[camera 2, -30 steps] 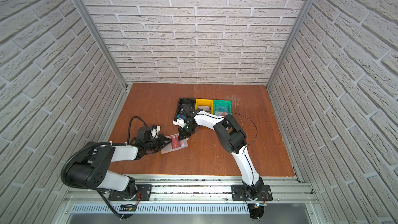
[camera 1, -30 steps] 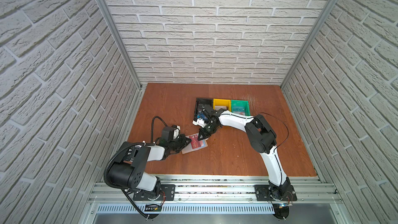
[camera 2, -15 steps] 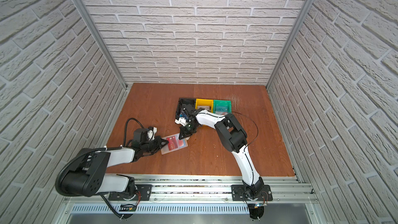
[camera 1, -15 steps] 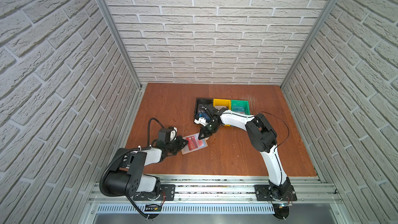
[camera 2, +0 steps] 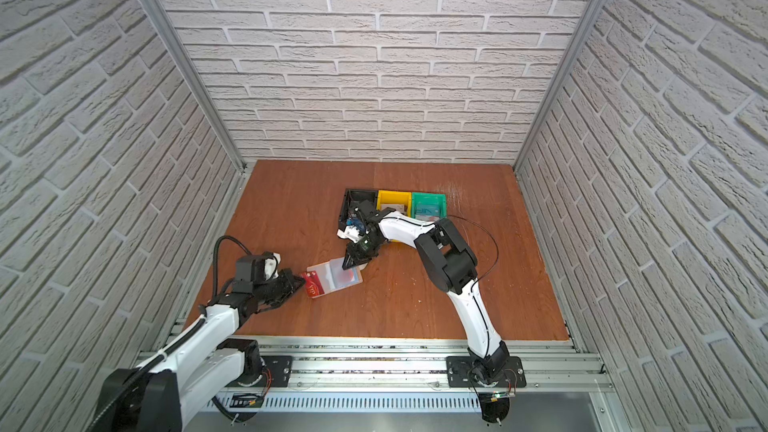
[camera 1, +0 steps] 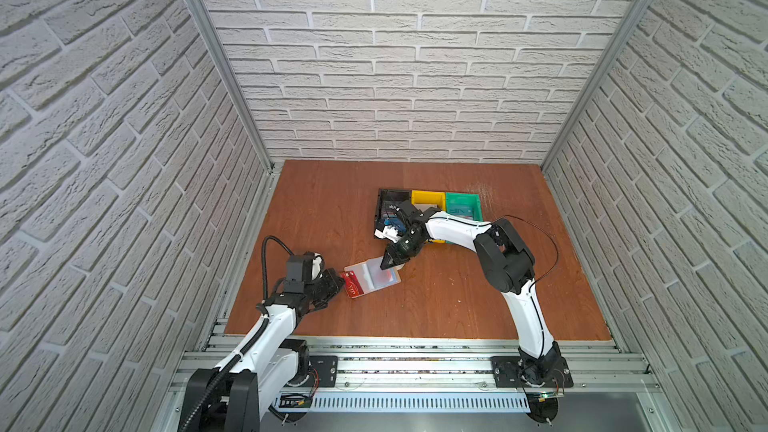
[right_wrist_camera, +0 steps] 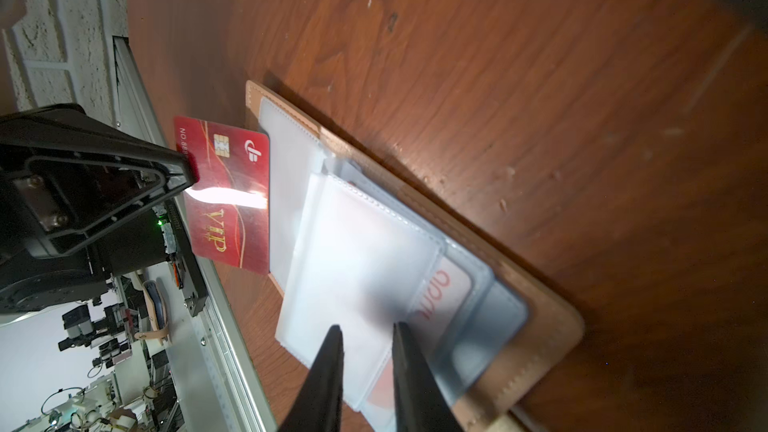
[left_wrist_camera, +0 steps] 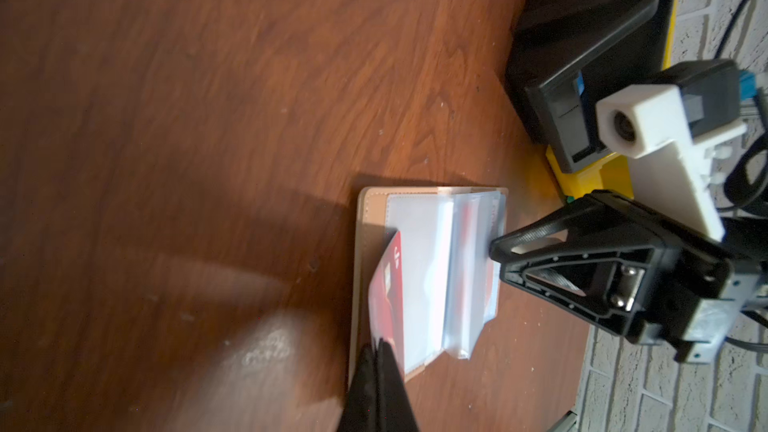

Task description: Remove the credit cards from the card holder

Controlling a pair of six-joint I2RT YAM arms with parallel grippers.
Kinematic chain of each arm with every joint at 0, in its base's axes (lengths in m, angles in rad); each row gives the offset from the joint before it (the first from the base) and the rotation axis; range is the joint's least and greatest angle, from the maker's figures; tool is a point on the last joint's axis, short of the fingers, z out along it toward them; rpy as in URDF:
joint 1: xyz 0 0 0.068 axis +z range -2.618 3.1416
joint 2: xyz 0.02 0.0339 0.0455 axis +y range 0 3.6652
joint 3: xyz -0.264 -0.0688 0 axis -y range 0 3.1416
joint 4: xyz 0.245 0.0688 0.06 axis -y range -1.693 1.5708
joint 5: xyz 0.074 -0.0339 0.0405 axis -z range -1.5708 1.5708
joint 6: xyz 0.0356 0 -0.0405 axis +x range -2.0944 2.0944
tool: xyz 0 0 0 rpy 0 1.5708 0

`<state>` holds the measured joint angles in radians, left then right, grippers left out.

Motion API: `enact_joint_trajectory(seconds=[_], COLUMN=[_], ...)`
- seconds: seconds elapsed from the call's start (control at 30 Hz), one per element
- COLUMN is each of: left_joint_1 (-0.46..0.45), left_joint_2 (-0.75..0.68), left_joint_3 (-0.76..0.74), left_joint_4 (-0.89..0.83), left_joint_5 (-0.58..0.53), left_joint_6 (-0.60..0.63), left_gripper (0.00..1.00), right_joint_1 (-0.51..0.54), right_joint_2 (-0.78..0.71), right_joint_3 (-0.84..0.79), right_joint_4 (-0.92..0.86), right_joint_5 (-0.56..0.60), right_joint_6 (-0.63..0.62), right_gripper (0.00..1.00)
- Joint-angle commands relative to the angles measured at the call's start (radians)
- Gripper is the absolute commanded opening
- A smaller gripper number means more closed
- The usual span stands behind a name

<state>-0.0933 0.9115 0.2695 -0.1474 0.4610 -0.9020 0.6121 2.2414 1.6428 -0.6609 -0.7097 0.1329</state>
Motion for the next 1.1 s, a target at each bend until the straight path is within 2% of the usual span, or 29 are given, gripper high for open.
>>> enact_joint_trajectory(seconds=[0.0,0.17,0.23,0.3,0.43,0.63,1.07], left_joint_1=[0.008,0.005,-0.001,-0.013,-0.062,-0.101,-0.149], left_joint_2=[-0.052,-0.106,-0.096,-0.073,0.001,0.134,0.164], left_joint_3=[0.031,0.053,0.053,0.042,0.017,-0.001,0.026], left_joint_4=[-0.053,0.078,0.155,0.246,0.443,0.688,0.692], left_joint_5=[0.01,0.06,0.073,0.071,0.047,0.047,-0.001], left_joint_6=[-0.017,-0.06,-0.072,-0.089,-0.125,-0.194,-0.179], left_gripper=[0.0,0.0,0.0,0.0,0.0,0.0,0.0], right_joint_1=[-0.02,-0.049,-0.062,-0.069,-0.074,-0.075,-0.063], right_joint_2=[-0.081,-0.107,-0.095,-0.085,-0.028,0.033,0.057], right_joint_3=[0.026,0.067,0.088,0.091,0.118,0.138,0.149], right_joint_4=[-0.064,-0.118,-0.144,-0.14,-0.134,-0.047,0.034], right_joint_5=[-0.028,-0.106,-0.141,-0.195,-0.353,-0.451,-0.488], right_joint_6=[-0.04,-0.07,-0.085,-0.089,-0.104,-0.059,-0.006], right_gripper=[0.29,0.37,0.45,0.48,0.52,0.54,0.52])
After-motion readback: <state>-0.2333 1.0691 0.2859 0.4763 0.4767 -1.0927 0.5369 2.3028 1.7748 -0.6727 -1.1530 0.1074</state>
